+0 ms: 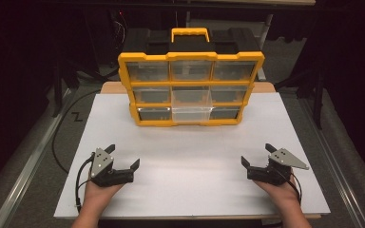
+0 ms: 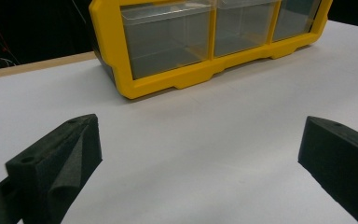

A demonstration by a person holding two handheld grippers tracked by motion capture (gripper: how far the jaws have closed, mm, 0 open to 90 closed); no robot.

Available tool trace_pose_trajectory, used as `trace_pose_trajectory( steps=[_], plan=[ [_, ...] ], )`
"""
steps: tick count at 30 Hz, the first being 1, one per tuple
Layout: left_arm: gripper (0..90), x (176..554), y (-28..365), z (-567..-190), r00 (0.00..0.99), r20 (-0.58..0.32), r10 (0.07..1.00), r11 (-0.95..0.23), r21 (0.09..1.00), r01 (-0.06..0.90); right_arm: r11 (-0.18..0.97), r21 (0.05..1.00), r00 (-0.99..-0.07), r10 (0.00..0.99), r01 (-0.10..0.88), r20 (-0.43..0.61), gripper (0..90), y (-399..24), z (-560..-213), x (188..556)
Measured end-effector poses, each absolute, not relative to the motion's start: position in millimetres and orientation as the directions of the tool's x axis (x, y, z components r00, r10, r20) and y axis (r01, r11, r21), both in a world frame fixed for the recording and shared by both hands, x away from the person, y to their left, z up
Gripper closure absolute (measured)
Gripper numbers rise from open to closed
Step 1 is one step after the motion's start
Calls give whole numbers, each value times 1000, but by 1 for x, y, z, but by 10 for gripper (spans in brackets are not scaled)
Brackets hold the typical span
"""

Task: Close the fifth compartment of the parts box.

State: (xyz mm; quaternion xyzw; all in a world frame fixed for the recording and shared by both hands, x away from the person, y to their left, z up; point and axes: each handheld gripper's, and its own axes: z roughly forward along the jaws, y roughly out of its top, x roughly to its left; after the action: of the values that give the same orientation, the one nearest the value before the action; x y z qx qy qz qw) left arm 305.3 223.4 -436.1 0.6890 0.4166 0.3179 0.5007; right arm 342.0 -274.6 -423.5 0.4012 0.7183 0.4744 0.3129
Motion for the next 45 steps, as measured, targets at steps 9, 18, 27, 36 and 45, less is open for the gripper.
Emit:
trace_pose_trajectory(
  steps=[9, 18, 27, 36, 45],
  plan=[
    [0, 306, 223, -436, 460, 4, 888, -141, 954, 263, 232, 931, -483, 873, 282, -72, 9, -273, -424, 345],
    [0, 306, 222, -437, 470, 0, 883, -141, 954, 265, 241, 929, -495, 866, 280, -75, 9, -264, -425, 349],
    [0, 306, 222, -436, 474, -7, 881, -135, 954, 266, 264, 924, -517, 851, 276, -89, 9, -247, -426, 354],
    [0, 306, 220, -437, 483, 7, 876, -150, 954, 258, 283, 921, -540, 836, 269, -99, 9, -228, -428, 358],
    [0, 306, 219, -437, 492, 4, 870, -149, 955, 256, 279, 924, -540, 836, 263, -99, 9, -217, -428, 361]
  ],
)
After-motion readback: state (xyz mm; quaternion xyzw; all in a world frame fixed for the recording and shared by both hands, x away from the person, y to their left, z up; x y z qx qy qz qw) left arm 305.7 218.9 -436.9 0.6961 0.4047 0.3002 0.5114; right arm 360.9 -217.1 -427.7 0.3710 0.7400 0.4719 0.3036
